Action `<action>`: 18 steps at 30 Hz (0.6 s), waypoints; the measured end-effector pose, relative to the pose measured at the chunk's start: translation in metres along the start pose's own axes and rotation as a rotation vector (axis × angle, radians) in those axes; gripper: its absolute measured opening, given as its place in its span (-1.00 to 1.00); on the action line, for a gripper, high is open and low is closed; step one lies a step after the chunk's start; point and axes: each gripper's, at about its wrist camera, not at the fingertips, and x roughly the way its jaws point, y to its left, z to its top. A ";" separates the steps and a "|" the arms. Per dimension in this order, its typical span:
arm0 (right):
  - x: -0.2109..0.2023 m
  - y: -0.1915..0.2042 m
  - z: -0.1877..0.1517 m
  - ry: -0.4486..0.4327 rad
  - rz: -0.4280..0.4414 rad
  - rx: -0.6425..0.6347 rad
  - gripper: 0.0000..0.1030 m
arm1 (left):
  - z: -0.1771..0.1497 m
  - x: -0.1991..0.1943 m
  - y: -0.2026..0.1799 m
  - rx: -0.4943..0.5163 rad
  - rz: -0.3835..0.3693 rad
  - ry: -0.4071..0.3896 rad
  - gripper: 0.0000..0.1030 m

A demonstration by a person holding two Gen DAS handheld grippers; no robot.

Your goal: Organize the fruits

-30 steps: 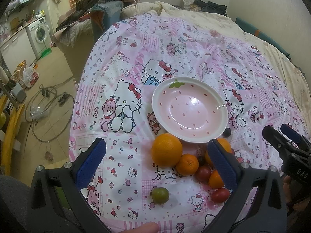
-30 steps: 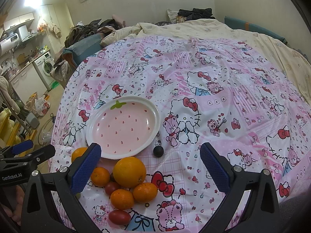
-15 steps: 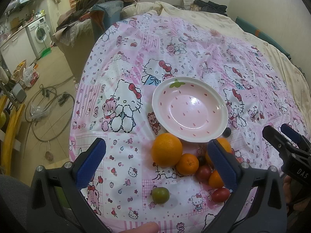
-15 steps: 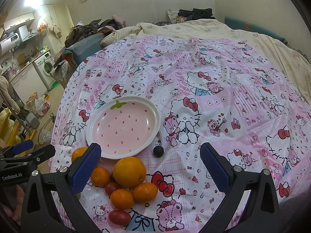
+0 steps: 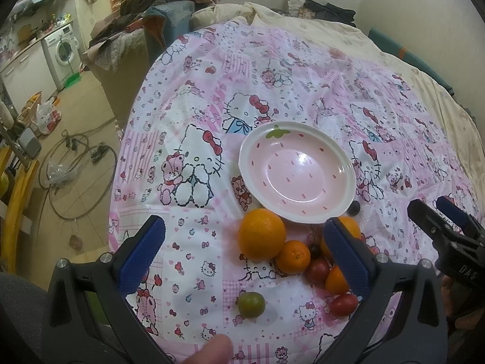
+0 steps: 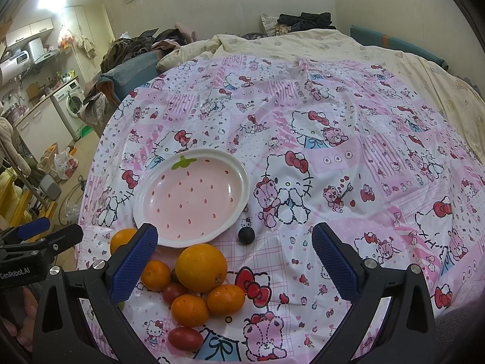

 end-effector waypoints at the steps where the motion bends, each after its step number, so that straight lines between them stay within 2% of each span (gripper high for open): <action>1: 0.000 0.000 0.000 0.000 0.000 0.000 1.00 | 0.000 -0.001 0.000 -0.001 0.001 -0.003 1.00; 5: 0.000 -0.001 -0.001 0.002 -0.001 0.003 1.00 | 0.000 -0.004 0.003 -0.011 0.002 -0.009 1.00; 11: -0.001 -0.002 -0.001 0.001 -0.003 0.001 1.00 | 0.001 -0.005 0.006 -0.024 -0.047 0.013 0.98; 13: -0.001 -0.003 -0.001 0.001 -0.001 0.004 1.00 | 0.001 -0.007 0.006 -0.037 -0.042 0.009 0.97; 18: -0.003 -0.015 0.002 0.013 0.015 0.055 1.00 | 0.006 -0.005 0.006 -0.037 -0.053 0.029 0.97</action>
